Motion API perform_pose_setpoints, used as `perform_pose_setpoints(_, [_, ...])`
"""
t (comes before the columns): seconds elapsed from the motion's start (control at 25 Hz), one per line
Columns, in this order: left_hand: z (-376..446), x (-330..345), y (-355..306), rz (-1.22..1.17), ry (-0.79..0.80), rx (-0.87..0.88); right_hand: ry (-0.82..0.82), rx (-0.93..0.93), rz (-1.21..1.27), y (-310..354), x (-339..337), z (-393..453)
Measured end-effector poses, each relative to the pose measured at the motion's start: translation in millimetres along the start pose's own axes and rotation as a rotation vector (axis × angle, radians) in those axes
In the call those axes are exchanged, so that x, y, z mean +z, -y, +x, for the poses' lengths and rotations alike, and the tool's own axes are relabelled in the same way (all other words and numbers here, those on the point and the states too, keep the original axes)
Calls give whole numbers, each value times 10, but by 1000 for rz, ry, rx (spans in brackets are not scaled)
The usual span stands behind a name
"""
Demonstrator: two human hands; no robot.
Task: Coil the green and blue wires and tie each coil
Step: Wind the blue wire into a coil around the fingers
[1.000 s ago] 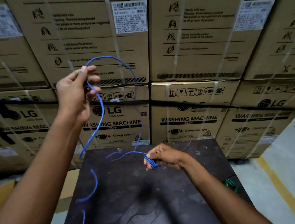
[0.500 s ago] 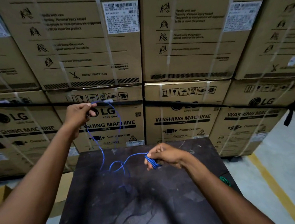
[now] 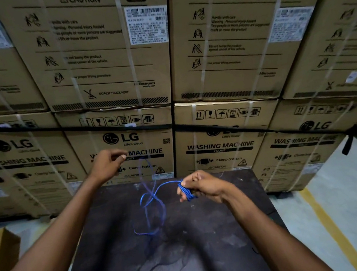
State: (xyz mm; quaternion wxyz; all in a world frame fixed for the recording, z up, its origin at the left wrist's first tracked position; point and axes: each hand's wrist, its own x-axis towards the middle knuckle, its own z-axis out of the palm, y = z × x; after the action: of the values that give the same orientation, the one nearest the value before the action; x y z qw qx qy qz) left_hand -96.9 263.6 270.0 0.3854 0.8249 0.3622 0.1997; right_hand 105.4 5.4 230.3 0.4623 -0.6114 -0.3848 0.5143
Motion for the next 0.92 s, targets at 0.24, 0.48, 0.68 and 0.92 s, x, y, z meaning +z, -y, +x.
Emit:
perform_pose_setpoints(0.24, [-468, 304, -36, -122, 292, -99, -46, -15, -2, -17, -79, 36])
perform_pose_setpoints(0.48, [-695, 686, 71, -218, 535, -408, -66, -44, -8, -15, -97, 105])
perform_pose_setpoints(0.68, [-732, 782, 39, -498, 517, -434, -91, -141, -42, 98, -122, 43])
perform_pose_setpoints(0.92, [-680, 739, -241, -797, 187, -141, -207, -209, -152, 230, -236, 3])
